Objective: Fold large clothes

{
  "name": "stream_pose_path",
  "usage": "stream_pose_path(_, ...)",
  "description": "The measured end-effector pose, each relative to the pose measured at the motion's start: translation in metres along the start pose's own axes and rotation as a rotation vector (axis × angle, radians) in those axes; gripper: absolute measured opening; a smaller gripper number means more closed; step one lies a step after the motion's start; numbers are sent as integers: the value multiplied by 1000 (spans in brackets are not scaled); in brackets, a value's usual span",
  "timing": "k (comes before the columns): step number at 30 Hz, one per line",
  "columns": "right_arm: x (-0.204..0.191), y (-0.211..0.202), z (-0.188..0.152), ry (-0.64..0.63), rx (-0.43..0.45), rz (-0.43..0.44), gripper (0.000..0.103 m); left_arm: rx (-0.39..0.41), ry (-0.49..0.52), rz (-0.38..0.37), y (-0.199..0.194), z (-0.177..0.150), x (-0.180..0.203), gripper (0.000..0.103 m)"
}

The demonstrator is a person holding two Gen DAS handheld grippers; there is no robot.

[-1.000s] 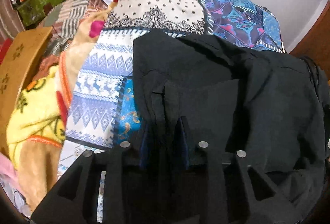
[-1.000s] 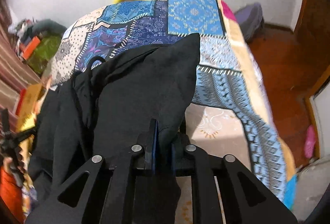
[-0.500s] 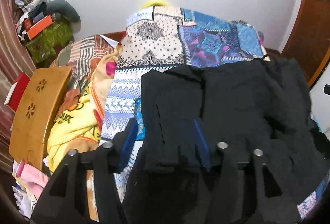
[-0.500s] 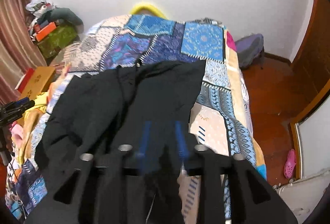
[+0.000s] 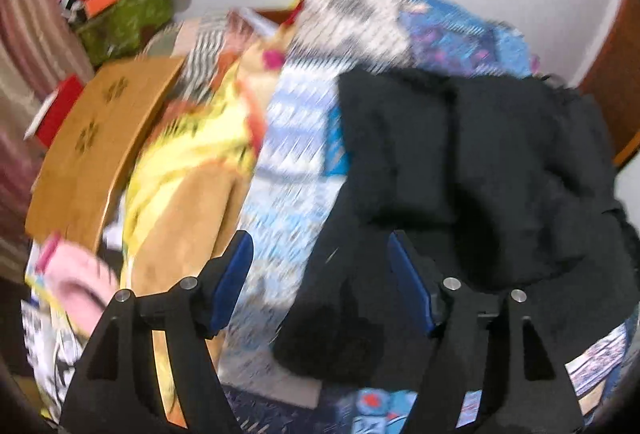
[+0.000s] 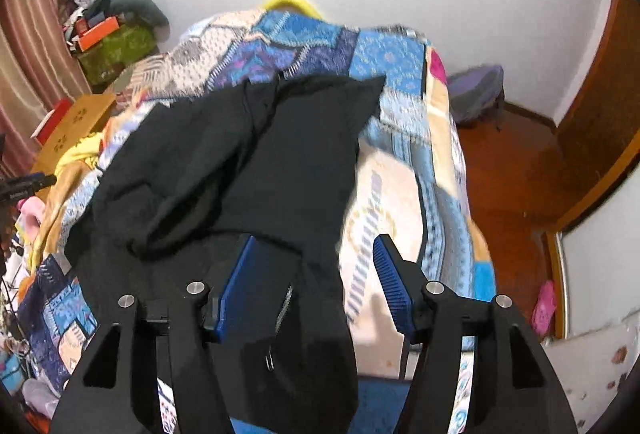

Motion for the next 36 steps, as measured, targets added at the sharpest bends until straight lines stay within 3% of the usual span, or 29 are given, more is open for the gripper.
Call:
stream_pose_path(4, 15, 9, -24, 63, -57, 4, 56, -122, -84, -50, 35, -42, -16, 69)
stream_pose_path(9, 33, 20, -50, 142, -127, -3, 56, -205, -170, -58, 64, -77, -27, 69)
stream_pose_path(13, 40, 31, -74, 189, -182, 13, 56, -256, -239, -191, 90, -97, -15, 69)
stream_pose_path(18, 42, 40, -95, 311, -189, 81, 56, -258, -163, -108, 103, -104, 2, 74)
stream_pose_path(20, 42, 39, -96, 354, -192, 119, 56, -258, -160, -110, 101, -104, 4, 74)
stream_pose_path(22, 40, 37, -98, 385, -195, 161, 56, -253, -172, -135, 98, -105, 4, 68)
stream_pose_path(25, 35, 34, -99, 365, -175, 179, 56, -240, -193, -209, 90, -105, 7, 40)
stream_pose_path(27, 32, 32, -100, 378, -167, 213, 38, -243, -202, -259, 83, -108, 12, 26)
stream_pose_path(32, 22, 31, -102, 430, -203, 296, 12, -175, -137, -293, 45, -95, 29, 21)
stream_pose_path(36, 8, 22, -90, 394, -228, 333, 7, -61, -86, -381, -4, -63, 54, 17)
Point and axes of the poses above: each gripper's, at about its wrist camera, not at the fingertips, and y roughly the way its jaws point, x to its right, z to its top, the point moved 8 cm from there along y, roughly the way its jaws point, and after that the axes turned 5 degrees about y, right-handed, at the moved point
